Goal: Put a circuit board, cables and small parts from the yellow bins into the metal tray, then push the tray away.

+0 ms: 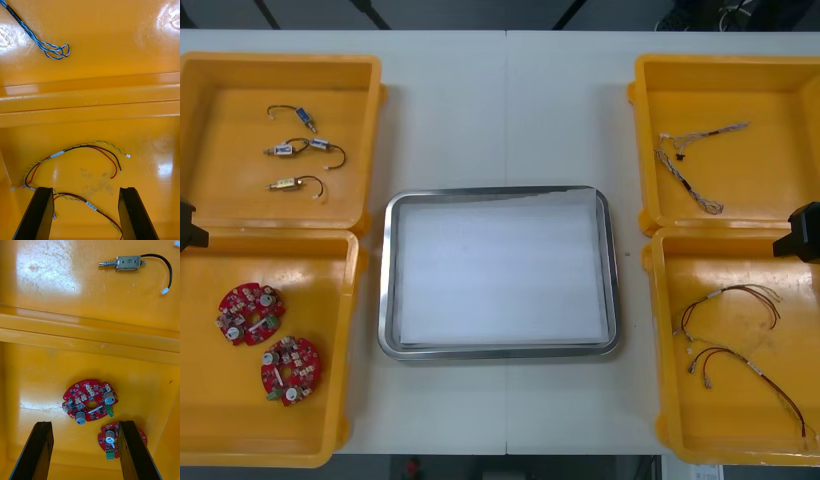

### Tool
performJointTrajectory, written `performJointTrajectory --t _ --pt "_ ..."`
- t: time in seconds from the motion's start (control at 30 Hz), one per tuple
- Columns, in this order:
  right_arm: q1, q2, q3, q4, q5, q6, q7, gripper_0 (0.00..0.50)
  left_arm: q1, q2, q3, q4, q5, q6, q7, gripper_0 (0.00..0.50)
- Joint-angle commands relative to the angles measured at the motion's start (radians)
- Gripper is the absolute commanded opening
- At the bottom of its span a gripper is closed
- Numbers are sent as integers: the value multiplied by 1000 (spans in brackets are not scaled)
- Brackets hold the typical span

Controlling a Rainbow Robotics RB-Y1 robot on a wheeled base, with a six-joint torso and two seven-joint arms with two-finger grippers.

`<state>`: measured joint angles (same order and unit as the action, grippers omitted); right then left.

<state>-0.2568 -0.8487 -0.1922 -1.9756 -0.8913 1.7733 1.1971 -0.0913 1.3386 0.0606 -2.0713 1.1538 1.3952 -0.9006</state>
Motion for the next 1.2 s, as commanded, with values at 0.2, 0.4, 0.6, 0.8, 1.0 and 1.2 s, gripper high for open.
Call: performJointTrajectory --t 0.2,0.4,0.6,0.8,1.0,1.2 --pt "5 2 -23 -6 8 -2 1 500 -24 47 1 -4 -9 7 -104 500" --pt "5 2 -23 -6 8 -2 1 500 -24 47 1 -4 -9 7 -104 500" --pt "5 2 -23 -6 8 -2 1 500 -24 47 1 -4 -9 7 -104 500" --pt "5 2 -23 -6 8 -2 1 500 -24 47 1 -4 -9 7 -104 500" --pt "5 2 -23 -6 8 -2 1 500 -24 47 1 -4 -9 7 -104 500" --pt "5 2 -23 -6 8 -2 1 500 -24 47 1 -4 -9 7 -104 500"
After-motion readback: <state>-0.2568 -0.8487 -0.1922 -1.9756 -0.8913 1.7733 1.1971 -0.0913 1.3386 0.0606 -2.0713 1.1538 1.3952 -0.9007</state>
